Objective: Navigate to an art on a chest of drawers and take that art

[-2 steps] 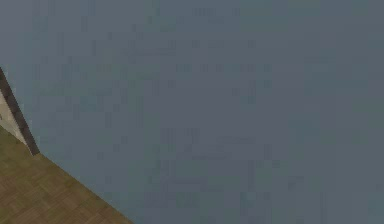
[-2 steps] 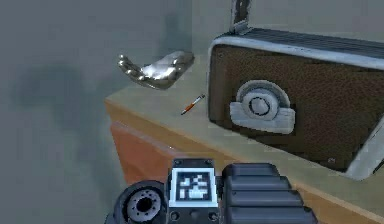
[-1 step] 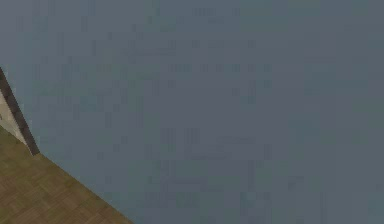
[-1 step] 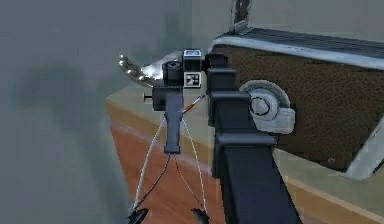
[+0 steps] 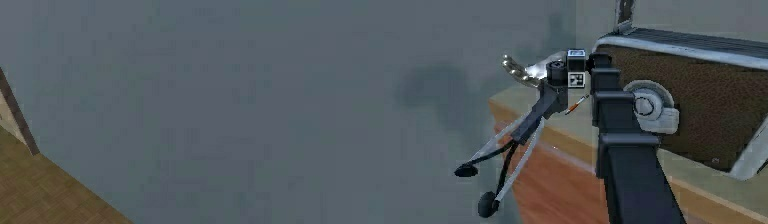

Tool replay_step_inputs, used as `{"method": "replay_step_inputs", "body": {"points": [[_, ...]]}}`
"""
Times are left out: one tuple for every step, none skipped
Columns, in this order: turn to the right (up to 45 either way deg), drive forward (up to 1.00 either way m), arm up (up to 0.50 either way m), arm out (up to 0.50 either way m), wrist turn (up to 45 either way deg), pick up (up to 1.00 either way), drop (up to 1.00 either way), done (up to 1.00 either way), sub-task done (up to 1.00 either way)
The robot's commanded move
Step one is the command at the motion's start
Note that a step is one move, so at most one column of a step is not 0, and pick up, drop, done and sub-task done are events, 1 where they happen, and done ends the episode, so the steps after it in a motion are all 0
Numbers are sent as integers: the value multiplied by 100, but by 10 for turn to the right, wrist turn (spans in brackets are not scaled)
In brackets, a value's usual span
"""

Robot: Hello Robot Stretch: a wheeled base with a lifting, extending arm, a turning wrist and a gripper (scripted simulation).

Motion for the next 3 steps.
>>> {"method": "replay_step_inputs", "body": {"points": [[0,0,0,0,450,0,0,0,0],[0,0,0,0,450,0,0,0,0],[0,0,0,0,90,0,0,0,0]]}}
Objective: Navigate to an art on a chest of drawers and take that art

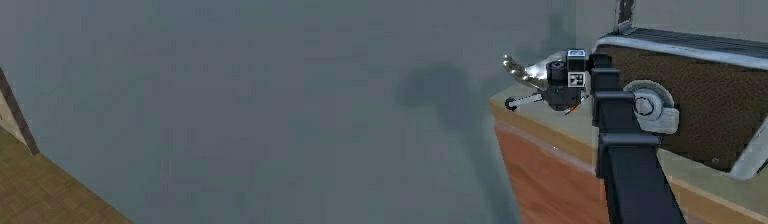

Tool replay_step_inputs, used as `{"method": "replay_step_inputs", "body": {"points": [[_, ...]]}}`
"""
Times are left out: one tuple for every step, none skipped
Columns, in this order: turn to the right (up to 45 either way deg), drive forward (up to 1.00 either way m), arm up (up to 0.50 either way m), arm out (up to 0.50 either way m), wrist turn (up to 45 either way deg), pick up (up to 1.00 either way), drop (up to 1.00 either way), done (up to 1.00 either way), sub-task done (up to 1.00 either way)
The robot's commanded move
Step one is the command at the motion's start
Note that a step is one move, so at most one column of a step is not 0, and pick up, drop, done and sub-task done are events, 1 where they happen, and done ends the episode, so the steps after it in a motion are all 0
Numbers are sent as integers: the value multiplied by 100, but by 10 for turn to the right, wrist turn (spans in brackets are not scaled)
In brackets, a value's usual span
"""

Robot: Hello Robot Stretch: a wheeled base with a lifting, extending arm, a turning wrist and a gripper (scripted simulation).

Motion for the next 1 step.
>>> {"method": "replay_step_inputs", "body": {"points": [[0,0,0,0,0,100,0,0,0]]}}
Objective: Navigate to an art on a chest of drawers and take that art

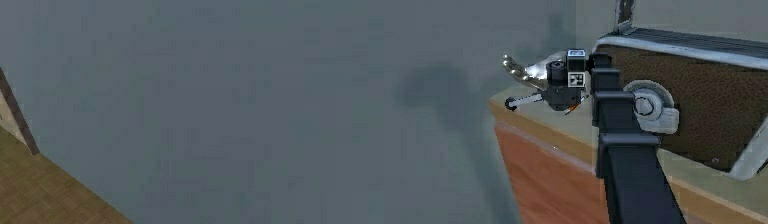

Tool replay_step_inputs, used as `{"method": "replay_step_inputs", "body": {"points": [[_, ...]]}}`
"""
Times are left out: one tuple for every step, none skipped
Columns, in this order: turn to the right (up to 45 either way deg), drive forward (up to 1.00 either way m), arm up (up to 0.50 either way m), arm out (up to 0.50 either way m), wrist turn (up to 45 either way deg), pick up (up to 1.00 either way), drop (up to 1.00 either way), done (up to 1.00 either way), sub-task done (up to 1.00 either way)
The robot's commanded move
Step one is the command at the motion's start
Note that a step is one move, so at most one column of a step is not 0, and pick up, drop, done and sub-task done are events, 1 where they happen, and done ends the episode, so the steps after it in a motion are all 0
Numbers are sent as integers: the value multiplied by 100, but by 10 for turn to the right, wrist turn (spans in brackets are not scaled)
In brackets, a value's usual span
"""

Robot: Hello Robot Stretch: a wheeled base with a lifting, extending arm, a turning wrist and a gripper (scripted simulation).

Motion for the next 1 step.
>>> {"method": "replay_step_inputs", "body": {"points": [[0,0,0,0,0,0,0,100,0]]}}
